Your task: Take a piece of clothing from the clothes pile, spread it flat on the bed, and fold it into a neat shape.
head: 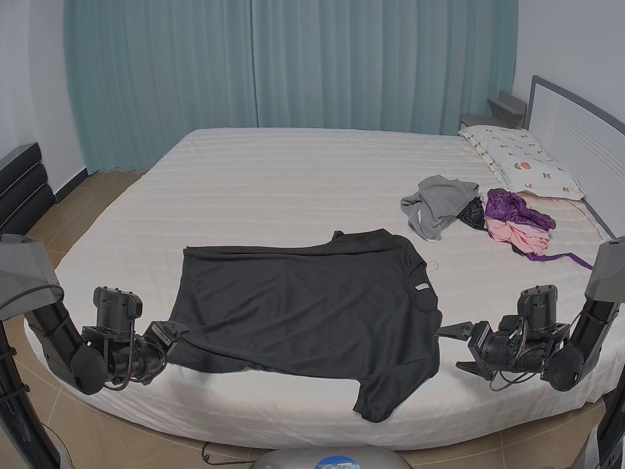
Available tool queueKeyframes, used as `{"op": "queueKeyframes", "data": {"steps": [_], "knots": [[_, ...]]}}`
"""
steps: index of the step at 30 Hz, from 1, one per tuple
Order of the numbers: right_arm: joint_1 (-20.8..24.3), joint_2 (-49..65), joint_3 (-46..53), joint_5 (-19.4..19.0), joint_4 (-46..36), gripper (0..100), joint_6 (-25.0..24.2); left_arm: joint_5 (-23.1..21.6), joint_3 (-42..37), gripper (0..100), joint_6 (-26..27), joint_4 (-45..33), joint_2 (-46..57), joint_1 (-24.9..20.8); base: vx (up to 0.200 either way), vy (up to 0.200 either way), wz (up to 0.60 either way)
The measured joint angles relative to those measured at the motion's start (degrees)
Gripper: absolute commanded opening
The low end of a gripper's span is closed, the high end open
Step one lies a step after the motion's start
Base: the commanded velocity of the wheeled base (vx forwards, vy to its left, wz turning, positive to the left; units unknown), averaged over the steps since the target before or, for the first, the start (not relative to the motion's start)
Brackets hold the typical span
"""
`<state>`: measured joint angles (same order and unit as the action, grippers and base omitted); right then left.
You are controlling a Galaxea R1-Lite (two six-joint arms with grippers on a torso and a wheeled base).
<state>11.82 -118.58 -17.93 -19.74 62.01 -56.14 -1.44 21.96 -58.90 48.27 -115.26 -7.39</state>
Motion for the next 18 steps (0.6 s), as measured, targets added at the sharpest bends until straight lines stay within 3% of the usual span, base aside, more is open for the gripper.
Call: {"op": "queueKeyframes", "data": {"steps": [8, 18], "knots": [[0.5, -1.0, 1.4, 0.0, 2.6, 100, 0.0, 1.3, -2.1, 100, 5.1, 1.6, -2.3, 0.6, 0.0, 0.0, 0.0], [0.6, -1.5, 1.5, 0.0, 2.7, 100, 0.0, 1.5, -3.2, 100, 8.6, 11.7, -9.1, 1.0, 0.0, 0.0, 0.0]]}}
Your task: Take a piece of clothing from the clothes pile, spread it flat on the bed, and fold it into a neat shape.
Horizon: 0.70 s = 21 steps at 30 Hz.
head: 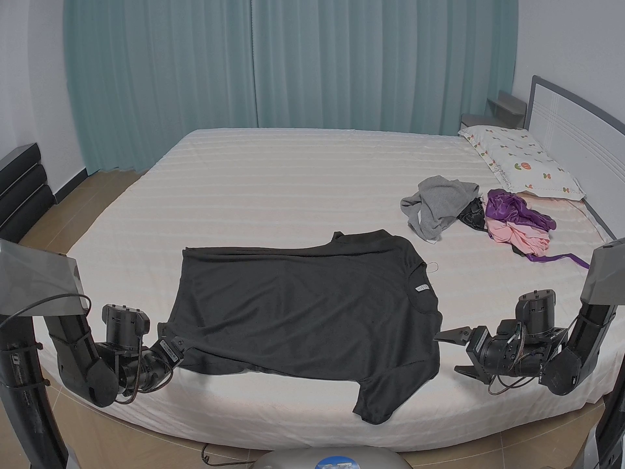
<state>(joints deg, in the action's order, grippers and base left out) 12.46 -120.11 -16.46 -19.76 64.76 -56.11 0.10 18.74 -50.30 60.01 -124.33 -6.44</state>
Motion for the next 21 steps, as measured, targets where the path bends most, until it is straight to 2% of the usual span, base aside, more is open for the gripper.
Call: {"op": "queueKeyframes", "data": {"steps": [4, 21], "knots": [[0.0, -0.2, -0.1, 0.0, 0.0, 100, 0.0, 0.3, -0.2, 100, 1.9, 2.3, -2.5, 0.3, 0.0, 0.0, 0.0], [0.4, -0.9, -0.7, -0.1, 0.0, 100, 0.0, 0.4, 3.1, 100, 4.7, 2.7, -6.6, 3.7, 0.0, 0.0, 0.0]]}}
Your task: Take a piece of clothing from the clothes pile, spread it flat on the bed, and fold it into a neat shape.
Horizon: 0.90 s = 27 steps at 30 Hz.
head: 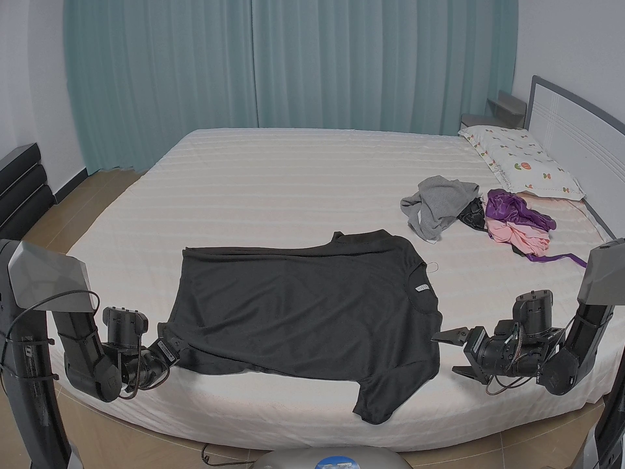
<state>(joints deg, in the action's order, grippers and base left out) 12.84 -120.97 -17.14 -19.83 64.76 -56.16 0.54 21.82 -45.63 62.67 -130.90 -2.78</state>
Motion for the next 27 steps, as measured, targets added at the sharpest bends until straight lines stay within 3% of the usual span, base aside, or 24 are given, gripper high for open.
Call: {"op": "queueKeyframes", "data": {"steps": [3, 4, 23, 27], "knots": [[0.1, 0.0, 0.0, 0.0, 0.0, 100, 0.0, 0.1, 0.9, 100, 0.2, 0.0, -0.6, 0.1, 0.0, 0.0, 0.0], [0.1, 0.0, -0.1, 0.0, 0.0, 100, 0.0, 0.2, 1.1, 0, 0.3, 0.0, -0.8, 0.1, 0.0, 0.0, 0.0], [1.4, -2.1, -2.4, 0.4, -0.7, 100, 0.3, 2.7, -0.7, 0, -0.4, 1.6, 1.5, 0.5, 0.0, 0.0, 0.0], [2.3, -3.7, -4.1, 3.1, -0.8, 100, 1.3, 2.6, -2.1, 0, -0.5, 1.5, 3.9, 0.2, 0.0, 0.0, 0.0]]}}
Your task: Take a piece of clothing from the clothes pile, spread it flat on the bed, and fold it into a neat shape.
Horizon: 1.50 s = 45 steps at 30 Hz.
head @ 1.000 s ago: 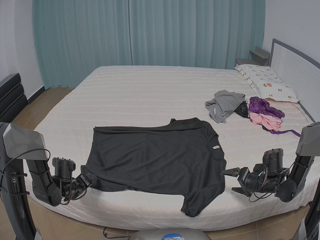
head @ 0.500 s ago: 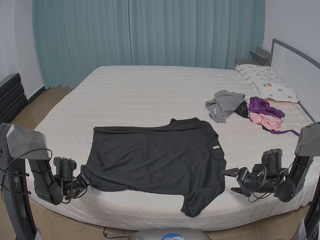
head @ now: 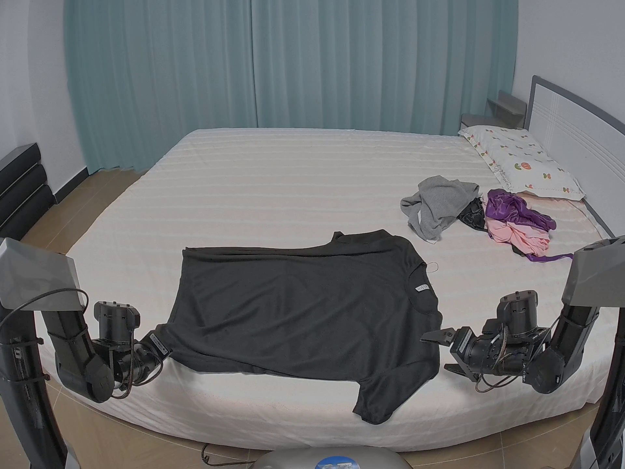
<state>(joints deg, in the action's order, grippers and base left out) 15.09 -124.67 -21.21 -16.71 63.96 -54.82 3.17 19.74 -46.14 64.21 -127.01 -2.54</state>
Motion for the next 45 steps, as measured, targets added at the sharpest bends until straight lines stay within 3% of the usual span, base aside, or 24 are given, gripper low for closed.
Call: {"op": "queueKeyframes", "data": {"steps": [10, 20, 25, 26, 45], "knots": [[2.0, -3.3, -4.8, 1.4, -3.0, 100, 3.2, 0.0, -1.7, 0, 0.1, -0.1, 3.9, -0.3, 0.0, 0.0, 0.0], [1.9, -6.1, -6.6, 7.7, -4.5, 100, 11.0, 0.0, -2.4, 0, 0.2, -0.1, 6.5, -0.3, 0.0, 0.0, 0.0], [1.7, -7.5, -8.8, 8.3, -4.5, 100, 11.6, 0.0, -2.7, 0, 0.3, -0.1, 7.7, -0.3, 0.0, 0.0, 0.0], [1.7, -7.8, -9.3, 8.3, -4.7, 0, 11.6, 0.0, -2.8, 0, 0.3, -0.1, 7.9, -0.3, 0.0, 0.0, 0.0], [-0.7, -6.8, -18.4, 8.0, -8.8, 0, 11.6, 1.5, -1.7, 0, 0.4, 0.1, 7.0, 0.3, 0.0, 0.0, 0.0]]}}
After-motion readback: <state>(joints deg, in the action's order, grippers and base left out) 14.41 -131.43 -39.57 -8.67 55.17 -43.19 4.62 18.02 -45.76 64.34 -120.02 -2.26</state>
